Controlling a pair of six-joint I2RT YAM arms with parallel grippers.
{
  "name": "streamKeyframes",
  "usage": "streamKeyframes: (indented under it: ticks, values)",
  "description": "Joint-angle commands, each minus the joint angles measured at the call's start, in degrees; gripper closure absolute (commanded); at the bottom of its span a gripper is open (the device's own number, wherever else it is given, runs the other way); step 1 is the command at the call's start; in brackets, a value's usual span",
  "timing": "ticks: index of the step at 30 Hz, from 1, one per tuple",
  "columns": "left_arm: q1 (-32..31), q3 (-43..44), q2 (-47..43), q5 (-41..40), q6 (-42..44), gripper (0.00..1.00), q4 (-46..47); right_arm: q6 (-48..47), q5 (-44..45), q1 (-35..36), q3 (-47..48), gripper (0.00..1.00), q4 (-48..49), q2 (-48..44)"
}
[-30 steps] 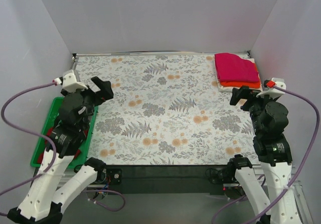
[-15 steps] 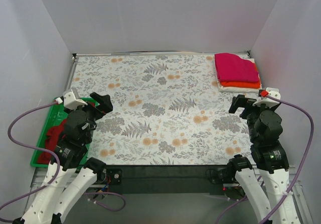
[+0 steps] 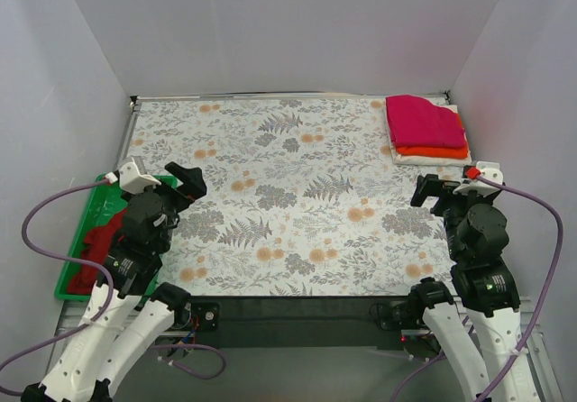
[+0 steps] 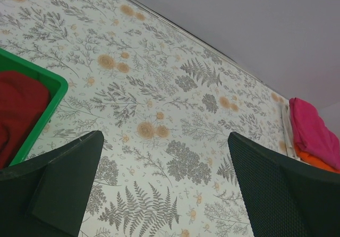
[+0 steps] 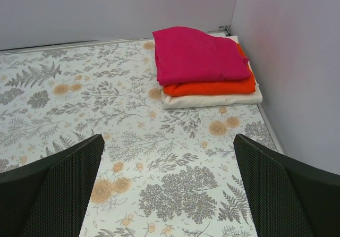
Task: Fold and stack the t-shirts
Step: Neatly place the folded tshirt to the corner
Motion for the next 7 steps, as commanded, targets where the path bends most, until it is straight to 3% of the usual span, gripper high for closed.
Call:
streamKeyframes:
  ticks: [1, 7]
  values:
    - [-0.2, -0.4, 0.6, 0.0, -0.6, 0.02, 0.9, -0.7, -0.5, 0.2, -0.5, 0.02, 3.4, -0.9]
    - [-0.2, -1.1, 2.0, 0.3, -0.2, 0.02, 2.2, -0.1, -1.8, 0.3, -1.3, 0.02, 3.9, -1.3]
